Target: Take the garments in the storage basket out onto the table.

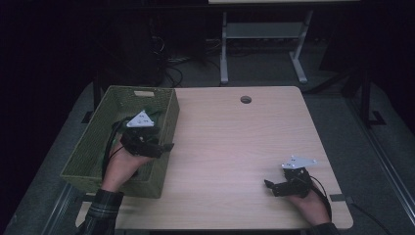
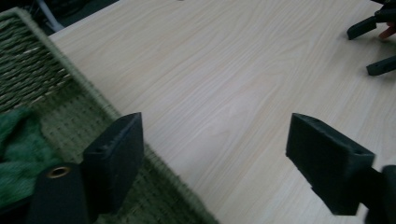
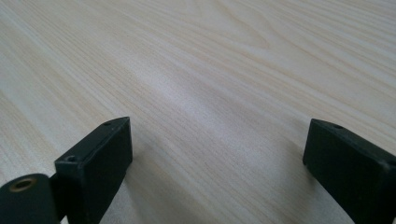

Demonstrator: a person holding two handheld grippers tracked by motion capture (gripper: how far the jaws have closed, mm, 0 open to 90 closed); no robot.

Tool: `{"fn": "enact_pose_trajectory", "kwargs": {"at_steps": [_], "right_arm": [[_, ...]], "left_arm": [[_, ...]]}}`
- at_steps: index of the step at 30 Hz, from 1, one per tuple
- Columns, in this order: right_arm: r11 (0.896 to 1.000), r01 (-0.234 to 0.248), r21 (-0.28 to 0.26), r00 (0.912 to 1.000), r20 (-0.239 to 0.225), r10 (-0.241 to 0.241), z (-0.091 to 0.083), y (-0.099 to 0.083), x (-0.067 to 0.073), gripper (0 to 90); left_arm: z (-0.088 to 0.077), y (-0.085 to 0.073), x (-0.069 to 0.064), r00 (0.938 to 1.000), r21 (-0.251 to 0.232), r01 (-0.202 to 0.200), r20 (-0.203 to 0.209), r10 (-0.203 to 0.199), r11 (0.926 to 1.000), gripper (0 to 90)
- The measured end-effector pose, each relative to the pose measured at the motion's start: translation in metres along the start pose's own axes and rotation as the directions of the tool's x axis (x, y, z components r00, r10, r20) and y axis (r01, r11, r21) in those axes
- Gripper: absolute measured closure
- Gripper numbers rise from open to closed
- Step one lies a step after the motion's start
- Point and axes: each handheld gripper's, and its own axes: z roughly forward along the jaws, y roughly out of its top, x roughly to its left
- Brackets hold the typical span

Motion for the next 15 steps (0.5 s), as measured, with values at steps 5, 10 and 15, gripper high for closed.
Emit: {"fn": "enact_pose_trajectory", "kwargs": {"at_steps": [5,10,15], "right_arm": [[1.0,0.0,0.001,1.0,0.0,0.0,0.0,0.0,0.0,7.7],[1.0,0.0,0.0,1.0,0.0,0.0,0.0,0.0,0.0,7.7],[1.0,-0.001,0.001,1.0,0.0,0.001,0.0,0.0,0.0,7.7]], "left_arm": [[-0.007,-0.008,0.013,0.9994,0.014,0.011,-0.032,-0.01,0.9998,22.0],[-0.012,-0.015,0.022,0.9981,0.028,0.03,-0.055,-0.029,0.9992,25.4],[-0.019,-0.022,0.034,0.9956,0.029,0.05,-0.08,-0.048,0.9983,34.4]]}}
